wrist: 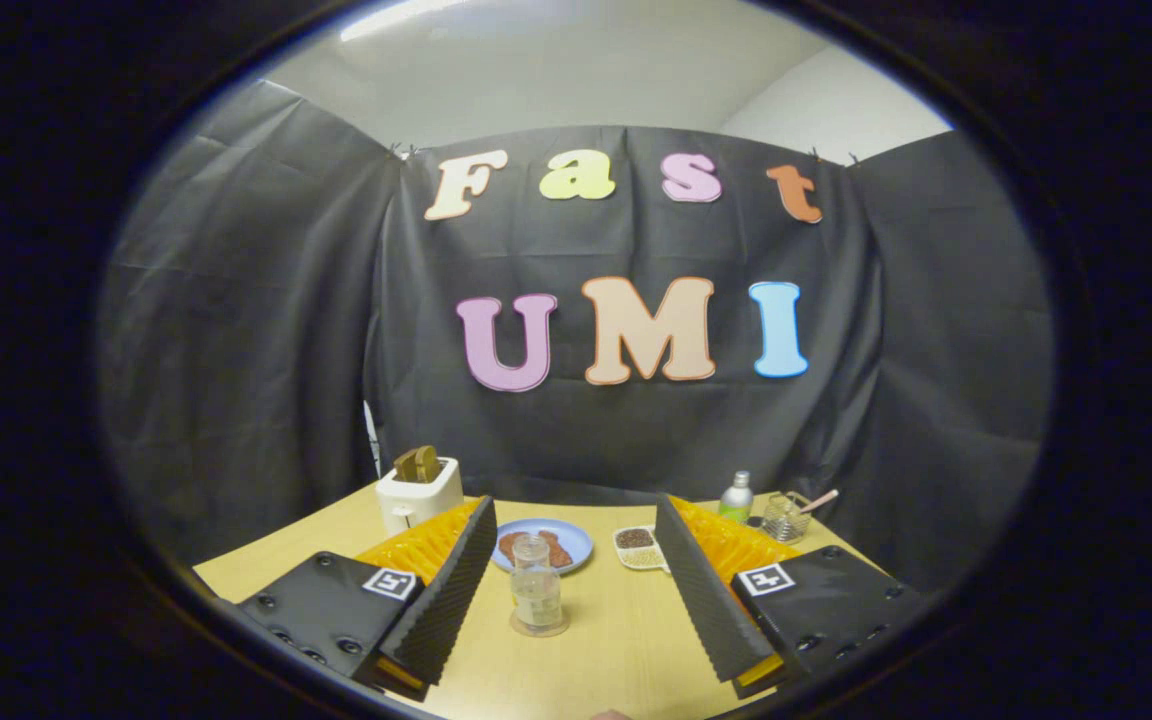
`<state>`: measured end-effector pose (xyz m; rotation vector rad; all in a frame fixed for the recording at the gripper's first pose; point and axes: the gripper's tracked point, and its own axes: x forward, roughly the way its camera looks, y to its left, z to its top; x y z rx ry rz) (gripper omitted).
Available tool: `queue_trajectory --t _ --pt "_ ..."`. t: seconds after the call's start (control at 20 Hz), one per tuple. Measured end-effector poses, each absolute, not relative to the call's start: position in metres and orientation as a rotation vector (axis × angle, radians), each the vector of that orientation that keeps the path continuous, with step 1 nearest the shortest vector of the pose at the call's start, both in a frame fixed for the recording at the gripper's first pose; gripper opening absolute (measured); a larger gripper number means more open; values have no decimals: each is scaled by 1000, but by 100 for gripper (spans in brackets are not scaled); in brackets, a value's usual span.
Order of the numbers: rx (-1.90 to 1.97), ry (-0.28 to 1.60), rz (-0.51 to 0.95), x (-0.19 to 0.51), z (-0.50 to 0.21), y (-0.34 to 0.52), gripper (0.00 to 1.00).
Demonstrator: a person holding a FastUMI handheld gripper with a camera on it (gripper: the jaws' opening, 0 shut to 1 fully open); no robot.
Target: Take the bottle from table, then pour the juice into the cup, finally place the bottle on the coaster
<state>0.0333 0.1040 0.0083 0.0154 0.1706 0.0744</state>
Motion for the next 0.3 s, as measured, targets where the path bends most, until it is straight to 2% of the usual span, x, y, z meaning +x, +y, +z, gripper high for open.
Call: queue_trajectory --t 0.3 --pt "15 153 54 -2 31 88 99"
